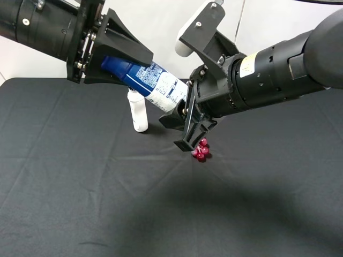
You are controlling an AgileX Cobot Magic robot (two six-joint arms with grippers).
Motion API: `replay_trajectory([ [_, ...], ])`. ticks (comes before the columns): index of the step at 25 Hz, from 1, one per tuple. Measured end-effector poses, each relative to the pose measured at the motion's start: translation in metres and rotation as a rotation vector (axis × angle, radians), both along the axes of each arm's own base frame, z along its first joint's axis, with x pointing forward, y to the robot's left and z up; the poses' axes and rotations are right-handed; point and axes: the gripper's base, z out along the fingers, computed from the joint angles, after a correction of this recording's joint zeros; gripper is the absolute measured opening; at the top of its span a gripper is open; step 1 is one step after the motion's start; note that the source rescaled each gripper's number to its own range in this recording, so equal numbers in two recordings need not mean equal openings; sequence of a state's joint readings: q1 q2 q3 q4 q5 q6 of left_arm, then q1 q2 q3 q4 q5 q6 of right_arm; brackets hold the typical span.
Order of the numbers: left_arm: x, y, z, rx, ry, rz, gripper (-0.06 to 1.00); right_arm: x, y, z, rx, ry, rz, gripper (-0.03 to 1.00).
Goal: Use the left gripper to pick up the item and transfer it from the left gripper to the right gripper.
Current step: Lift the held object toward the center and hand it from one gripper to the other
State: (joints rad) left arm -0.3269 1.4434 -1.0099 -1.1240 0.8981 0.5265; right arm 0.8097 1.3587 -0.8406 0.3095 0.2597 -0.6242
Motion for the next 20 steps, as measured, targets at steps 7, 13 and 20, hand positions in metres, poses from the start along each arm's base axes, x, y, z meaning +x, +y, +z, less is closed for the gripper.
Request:
replay_trajectory([
  [7,-0.0015,-0.0005,0.0013,-0.014,0.047,0.009,0.52,-0.0003,-0.0002,-0.0008,0.005,0.02,-0.01,0.01],
  [13,-0.0031,-0.0008,0.0017,-0.02,0.072,0.003,0.96,0.0,-0.0004,-0.0017,0.001,0.026,-0.012,0.01],
  [20,-0.0038,-0.001,0.0019,-0.023,0.076,-0.004,0.99,-0.0001,-0.0004,-0.0018,0.0,0.028,-0.011,0.01],
])
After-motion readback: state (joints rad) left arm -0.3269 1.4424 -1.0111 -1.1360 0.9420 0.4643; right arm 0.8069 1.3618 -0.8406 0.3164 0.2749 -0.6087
